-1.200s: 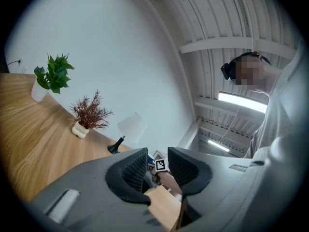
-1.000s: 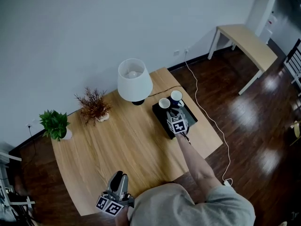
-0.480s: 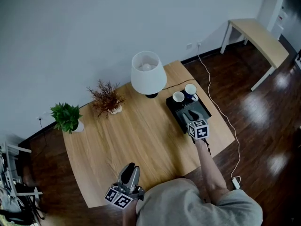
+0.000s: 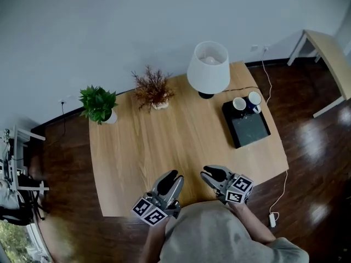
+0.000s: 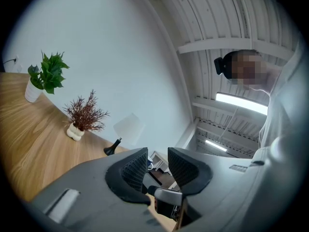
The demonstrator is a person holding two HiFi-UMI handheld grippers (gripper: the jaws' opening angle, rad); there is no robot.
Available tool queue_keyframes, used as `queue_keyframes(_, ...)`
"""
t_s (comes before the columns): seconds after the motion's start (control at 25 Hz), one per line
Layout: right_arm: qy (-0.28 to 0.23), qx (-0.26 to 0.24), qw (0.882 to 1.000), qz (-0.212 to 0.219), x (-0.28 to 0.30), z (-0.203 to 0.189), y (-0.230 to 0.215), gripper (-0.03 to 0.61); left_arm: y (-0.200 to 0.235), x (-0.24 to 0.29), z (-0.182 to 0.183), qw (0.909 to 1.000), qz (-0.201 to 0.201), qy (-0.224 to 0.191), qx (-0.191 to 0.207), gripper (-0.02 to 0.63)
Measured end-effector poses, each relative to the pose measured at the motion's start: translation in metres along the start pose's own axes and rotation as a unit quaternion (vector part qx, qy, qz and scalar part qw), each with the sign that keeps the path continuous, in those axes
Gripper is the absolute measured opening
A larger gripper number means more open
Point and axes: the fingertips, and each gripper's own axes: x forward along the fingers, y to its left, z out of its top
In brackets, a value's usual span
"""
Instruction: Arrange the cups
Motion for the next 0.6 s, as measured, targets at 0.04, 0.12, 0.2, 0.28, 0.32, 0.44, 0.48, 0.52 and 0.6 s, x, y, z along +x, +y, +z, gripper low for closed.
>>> queue_keyframes(0.04, 0.003, 0.0, 1.0, 0.013, 0.006, -0.005, 0.012, 0.103, -0.001, -0.001, -0.001, 1.0, -0.001, 0.001, 0.0, 0.123)
queue_keyframes(0.12, 0.015, -0.004, 0.999, 0.033, 0.015, -0.012, 0.027, 0.103, -0.002, -0.001, -0.004, 1.0, -0.003, 0.004, -0.001, 0.123)
queue_keyframes(0.2, 0.023, -0.013, 0.999, 0.039, 0.021, -0.011, 0.028, 0.103, -0.002, -0.003, -0.006, 1.0, -0.004, 0.007, -0.002, 0.124)
queue_keyframes(0.28, 0.018, -0.023, 0.999, 0.035, 0.021, -0.002, 0.02, 0.103, 0.0, -0.006, -0.006, 1.0, -0.004, 0.008, -0.001, 0.124)
queue_keyframes(0.32, 0.013, -0.03, 0.999, 0.031, 0.02, 0.005, 0.016, 0.103, 0.001, -0.007, -0.005, 1.0, -0.004, 0.007, -0.001, 0.124)
queue_keyframes(0.44, -0.004, -0.046, 0.999, 0.016, 0.013, 0.026, 0.003, 0.103, 0.001, -0.007, -0.002, 1.0, -0.003, 0.005, 0.001, 0.124)
queue_keyframes(0.48, -0.008, -0.049, 0.999, 0.012, 0.01, 0.031, 0.0, 0.103, 0.001, -0.008, -0.002, 1.0, -0.003, 0.005, 0.003, 0.124)
queue_keyframes(0.52, -0.012, -0.05, 0.999, 0.009, 0.008, 0.035, -0.001, 0.103, 0.002, -0.008, -0.002, 1.0, -0.001, 0.005, 0.005, 0.124)
queue_keyframes(0.6, -0.016, -0.051, 0.999, 0.008, 0.006, 0.037, -0.001, 0.103, 0.002, -0.008, -0.003, 0.9999, 0.0, 0.01, 0.01, 0.124)
